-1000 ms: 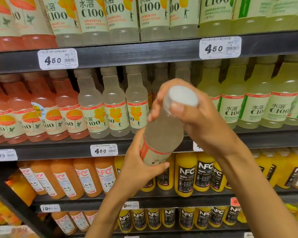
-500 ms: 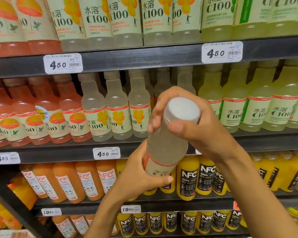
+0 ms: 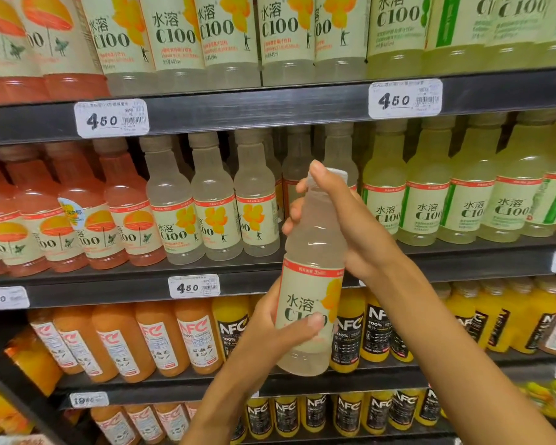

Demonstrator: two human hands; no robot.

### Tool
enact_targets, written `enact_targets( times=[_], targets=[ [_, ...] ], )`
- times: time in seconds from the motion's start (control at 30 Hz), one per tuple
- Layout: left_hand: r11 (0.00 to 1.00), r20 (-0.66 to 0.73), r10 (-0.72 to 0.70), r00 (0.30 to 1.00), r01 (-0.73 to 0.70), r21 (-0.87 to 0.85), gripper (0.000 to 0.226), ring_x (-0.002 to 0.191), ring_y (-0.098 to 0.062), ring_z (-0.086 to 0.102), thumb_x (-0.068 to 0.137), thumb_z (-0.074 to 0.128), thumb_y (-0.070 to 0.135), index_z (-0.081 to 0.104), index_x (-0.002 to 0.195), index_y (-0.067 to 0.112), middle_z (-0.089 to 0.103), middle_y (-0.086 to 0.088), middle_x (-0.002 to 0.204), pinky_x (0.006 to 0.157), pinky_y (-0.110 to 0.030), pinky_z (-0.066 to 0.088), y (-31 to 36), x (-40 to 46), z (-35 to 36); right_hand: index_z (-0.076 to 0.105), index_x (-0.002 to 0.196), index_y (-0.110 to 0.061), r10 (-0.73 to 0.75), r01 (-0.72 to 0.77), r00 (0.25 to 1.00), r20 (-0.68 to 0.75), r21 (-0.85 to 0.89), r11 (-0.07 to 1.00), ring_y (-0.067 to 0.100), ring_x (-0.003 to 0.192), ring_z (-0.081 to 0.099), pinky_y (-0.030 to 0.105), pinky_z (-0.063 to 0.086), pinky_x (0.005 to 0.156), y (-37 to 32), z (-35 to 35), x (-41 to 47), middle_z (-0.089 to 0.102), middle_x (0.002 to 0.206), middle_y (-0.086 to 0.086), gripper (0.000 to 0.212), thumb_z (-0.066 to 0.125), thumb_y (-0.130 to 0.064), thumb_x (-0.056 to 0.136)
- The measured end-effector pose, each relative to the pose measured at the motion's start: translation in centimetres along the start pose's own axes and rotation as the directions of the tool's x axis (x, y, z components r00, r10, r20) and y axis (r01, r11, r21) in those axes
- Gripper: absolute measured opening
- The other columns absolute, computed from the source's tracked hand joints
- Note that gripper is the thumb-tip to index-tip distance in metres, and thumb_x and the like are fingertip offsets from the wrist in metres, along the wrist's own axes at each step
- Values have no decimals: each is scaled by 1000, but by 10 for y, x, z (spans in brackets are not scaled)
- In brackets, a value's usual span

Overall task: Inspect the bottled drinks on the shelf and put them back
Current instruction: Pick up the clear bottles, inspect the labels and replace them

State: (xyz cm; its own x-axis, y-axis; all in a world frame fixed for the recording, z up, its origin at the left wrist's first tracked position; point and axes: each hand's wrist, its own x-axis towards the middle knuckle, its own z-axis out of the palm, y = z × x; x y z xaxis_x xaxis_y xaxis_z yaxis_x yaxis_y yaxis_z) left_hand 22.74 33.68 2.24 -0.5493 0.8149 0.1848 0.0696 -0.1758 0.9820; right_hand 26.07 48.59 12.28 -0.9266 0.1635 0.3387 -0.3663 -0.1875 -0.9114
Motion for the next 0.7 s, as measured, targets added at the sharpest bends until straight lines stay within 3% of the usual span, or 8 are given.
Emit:
enact_targets(
  times=[0.17, 0.27, 0.37, 0.47, 0.57, 0.7],
  targets=[
    [984, 20, -43, 999, 46, -174, 84, 94, -30, 69, 64, 76, 64, 53, 127, 13, 69, -15, 111, 81, -42, 54, -2, -3, 3, 50, 122, -14, 59, -69, 995, 80, 119, 991, 20, 85, 71, 33, 56, 71, 2, -7, 4, 72, 92, 7, 48, 51, -47, 87],
    [941, 94, -60, 994, 88, -328, 81, 89, -30, 68, 71, 71, 64, 54, 128, 10, 66, -18, 112, 76, -42, 54, 1, -3, 8, 56, 108, -13, 83, -107, 988, 129, 190, 976, 20, 77, 69, 32, 56, 72, 12, -2, 6, 71, 84, 7, 36, 49, -43, 90],
    [909, 197, -58, 979, 133, -395, 71, 95, -27, 68, 79, 58, 67, 59, 128, 15, 67, -15, 114, 82, -42, 54, 5, -3, 7, 58, 95, -13, 56, -106, 986, 156, 332, 937, 21, 68, 65, 33, 53, 71, 17, 2, 9, 65, 71, 5, 32, 57, -42, 83],
    [832, 327, -23, 945, 200, -518, 69, 105, -29, 65, 87, 50, 63, 55, 132, 11, 65, -16, 120, 92, -44, 51, 7, -5, 0, 57, 92, -13, 16, -98, 982, 188, 435, 895, 19, 65, 64, 31, 53, 70, 17, 5, 11, 63, 69, 3, 32, 59, -43, 81],
    [750, 410, -3, 912, 273, -602, 74, 108, -34, 62, 87, 55, 58, 48, 136, 2, 62, -23, 120, 96, -48, 47, 10, -6, 5, 55, 93, -14, 6, -113, 979, 202, 522, 845, 17, 64, 63, 30, 52, 71, 15, 8, 13, 62, 68, 1, 33, 53, -45, 83],
    [633, 370, 13, 929, 279, -722, 77, 100, -32, 65, 85, 63, 52, 46, 136, -3, 63, -23, 114, 94, -46, 49, 14, -8, 15, 56, 92, -12, 91, -178, 980, 177, 573, 800, 15, 66, 62, 30, 55, 70, 17, 9, 19, 61, 71, 2, 32, 50, -43, 88]
  ],
)
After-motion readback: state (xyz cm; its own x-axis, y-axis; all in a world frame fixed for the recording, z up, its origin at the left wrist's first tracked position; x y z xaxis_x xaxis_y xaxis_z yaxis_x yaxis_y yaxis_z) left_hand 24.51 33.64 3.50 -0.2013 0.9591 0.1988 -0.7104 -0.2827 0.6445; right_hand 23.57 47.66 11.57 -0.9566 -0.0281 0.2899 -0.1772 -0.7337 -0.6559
